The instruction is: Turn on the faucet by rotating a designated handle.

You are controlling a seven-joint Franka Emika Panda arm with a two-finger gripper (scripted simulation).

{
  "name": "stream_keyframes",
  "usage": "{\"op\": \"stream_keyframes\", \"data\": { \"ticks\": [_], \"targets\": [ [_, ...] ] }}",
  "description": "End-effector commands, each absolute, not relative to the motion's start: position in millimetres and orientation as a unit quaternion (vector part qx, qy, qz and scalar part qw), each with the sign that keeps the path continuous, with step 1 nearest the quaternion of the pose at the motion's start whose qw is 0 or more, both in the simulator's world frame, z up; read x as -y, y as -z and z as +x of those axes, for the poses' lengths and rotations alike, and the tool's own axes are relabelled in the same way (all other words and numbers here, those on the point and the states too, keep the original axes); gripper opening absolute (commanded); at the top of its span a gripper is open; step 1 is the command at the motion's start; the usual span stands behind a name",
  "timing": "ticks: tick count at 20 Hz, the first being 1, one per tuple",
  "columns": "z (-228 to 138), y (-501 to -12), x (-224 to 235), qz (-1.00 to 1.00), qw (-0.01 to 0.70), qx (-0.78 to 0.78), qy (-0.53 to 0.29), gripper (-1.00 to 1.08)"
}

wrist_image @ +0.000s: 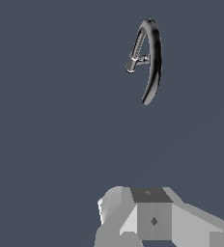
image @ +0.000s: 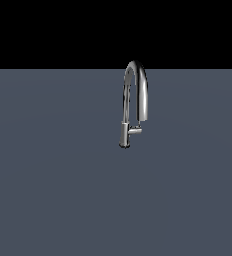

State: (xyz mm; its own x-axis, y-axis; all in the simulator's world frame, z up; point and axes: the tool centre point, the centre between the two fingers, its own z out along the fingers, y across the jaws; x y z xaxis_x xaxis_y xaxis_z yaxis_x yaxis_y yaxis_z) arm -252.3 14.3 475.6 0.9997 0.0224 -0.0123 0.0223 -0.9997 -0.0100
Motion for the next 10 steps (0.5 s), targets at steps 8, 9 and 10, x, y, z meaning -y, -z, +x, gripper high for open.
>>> {"op": "stream_keyframes", "data": {
  "ticks": [8, 9, 10],
  "targets": [
    [-245.7, -475.1, -14.3, -1.0, 0.011, 0.004, -0.014, -1.0],
    [-243.6, -474.9, -14.2, -1.0, 0.013, 0.002, -0.016, -1.0],
    [-241.3, -474.7, -14.2, -1.0, 0.016, 0.0, -0.019, -1.0]
  ]
}}
